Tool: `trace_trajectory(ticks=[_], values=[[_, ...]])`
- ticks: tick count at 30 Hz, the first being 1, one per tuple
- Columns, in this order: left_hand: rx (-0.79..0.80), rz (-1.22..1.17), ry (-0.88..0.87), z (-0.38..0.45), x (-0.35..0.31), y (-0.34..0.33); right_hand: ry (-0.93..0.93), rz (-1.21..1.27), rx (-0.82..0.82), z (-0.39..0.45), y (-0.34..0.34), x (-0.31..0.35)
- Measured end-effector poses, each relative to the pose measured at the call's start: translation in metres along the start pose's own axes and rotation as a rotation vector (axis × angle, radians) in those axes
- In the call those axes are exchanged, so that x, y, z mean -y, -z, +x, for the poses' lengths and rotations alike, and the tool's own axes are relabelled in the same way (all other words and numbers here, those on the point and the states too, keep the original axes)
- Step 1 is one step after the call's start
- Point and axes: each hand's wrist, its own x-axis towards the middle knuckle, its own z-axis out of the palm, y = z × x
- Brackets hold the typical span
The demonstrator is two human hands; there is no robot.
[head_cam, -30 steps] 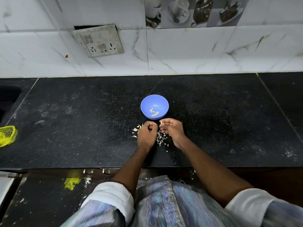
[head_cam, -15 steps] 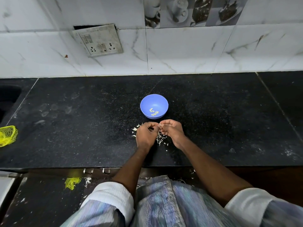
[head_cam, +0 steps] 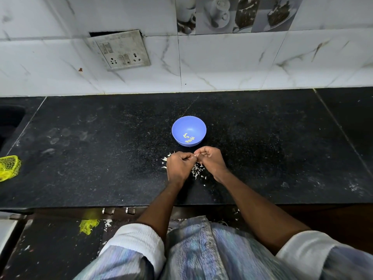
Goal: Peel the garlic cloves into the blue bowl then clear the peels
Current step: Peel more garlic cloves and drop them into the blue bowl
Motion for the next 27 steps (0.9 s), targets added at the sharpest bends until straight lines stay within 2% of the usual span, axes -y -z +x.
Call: trace_trajectory(ticks=[10, 15, 20, 27], values=[[0.039, -0.140, 0.059, 0.0026, 0.0048, -0.0019, -0.063, 0.200, -0.012, 0.0022, 0.0025, -0.0013], [0.035, -0.063, 0.018, 0.0016, 0.0052, 0.0005, -0.052, 0.190, -0.007, 0.0018, 0.0028, -0.0024], [0.036, 0.156, -0.070, 0.0023, 0.0033, -0.0011, -0.016, 0.122, 0.003, 0.0011, 0.0032, -0.0008], [0.083, 0.136, -0.024, 0.0043, 0.0020, -0.0023, -0.048, 0.126, 0.015, 0.0037, 0.0037, 0.0003]])
